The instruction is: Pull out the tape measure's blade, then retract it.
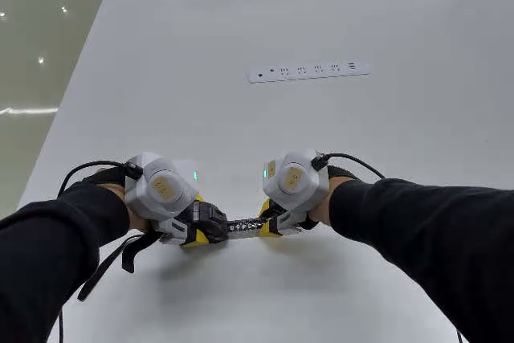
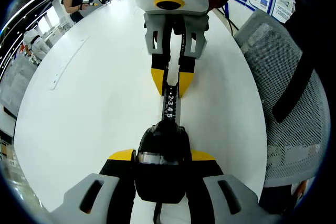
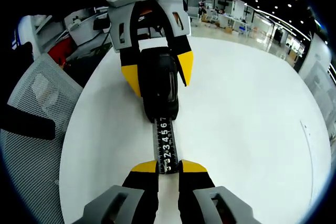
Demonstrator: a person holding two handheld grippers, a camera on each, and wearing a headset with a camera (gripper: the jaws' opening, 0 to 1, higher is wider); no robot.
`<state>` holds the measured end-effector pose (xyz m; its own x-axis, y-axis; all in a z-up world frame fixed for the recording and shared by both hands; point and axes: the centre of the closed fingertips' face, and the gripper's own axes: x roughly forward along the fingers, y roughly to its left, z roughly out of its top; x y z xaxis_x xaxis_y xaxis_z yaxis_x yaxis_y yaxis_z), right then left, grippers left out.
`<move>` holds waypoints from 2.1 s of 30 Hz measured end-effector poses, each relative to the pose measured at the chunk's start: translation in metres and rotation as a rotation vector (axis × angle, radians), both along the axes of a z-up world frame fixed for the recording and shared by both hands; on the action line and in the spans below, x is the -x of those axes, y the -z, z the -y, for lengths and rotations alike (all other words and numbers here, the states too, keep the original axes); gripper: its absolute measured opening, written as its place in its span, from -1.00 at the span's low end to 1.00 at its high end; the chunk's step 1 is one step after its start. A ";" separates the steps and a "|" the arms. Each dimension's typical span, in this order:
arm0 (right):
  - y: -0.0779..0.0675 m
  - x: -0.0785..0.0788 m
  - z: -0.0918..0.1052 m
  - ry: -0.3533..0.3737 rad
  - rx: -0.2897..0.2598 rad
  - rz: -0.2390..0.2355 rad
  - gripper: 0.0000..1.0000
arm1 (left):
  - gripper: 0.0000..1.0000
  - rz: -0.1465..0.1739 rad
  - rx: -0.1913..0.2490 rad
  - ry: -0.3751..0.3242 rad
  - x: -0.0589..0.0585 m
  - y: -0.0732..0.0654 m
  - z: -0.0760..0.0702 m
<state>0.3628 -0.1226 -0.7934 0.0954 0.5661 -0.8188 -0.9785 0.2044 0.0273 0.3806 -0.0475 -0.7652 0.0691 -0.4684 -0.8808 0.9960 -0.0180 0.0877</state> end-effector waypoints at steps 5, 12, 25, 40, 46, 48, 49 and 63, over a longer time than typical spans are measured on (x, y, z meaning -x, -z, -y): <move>0.000 0.001 0.005 0.000 0.007 0.003 -0.81 | -0.37 -0.001 0.003 -0.001 0.000 0.000 0.000; 0.000 0.002 0.014 0.009 0.011 0.005 -0.81 | -0.37 -0.002 0.004 0.000 0.000 0.000 0.000; 0.000 0.002 0.019 0.016 0.003 -0.003 -0.81 | -0.37 0.000 0.005 0.002 -0.001 0.000 0.000; 0.001 0.003 0.022 0.015 0.003 -0.001 -0.81 | -0.37 0.001 -0.003 0.001 0.000 0.000 0.000; 0.000 0.004 0.027 0.019 0.010 -0.002 -0.81 | -0.37 0.001 -0.005 0.001 0.000 0.000 0.000; 0.000 0.004 0.028 0.019 0.013 -0.004 -0.81 | -0.37 0.002 -0.006 0.000 0.000 0.000 0.000; 0.000 0.005 0.029 0.017 0.015 -0.004 -0.81 | -0.37 0.002 -0.007 -0.001 0.000 0.000 0.000; 0.001 0.006 0.037 0.016 0.022 -0.011 -0.81 | -0.38 0.003 -0.010 -0.012 0.000 0.000 0.000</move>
<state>0.3573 -0.1601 -0.7940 0.0954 0.5463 -0.8321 -0.9747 0.2210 0.0334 0.3807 -0.0477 -0.7656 0.0769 -0.4585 -0.8854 0.9959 -0.0074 0.0903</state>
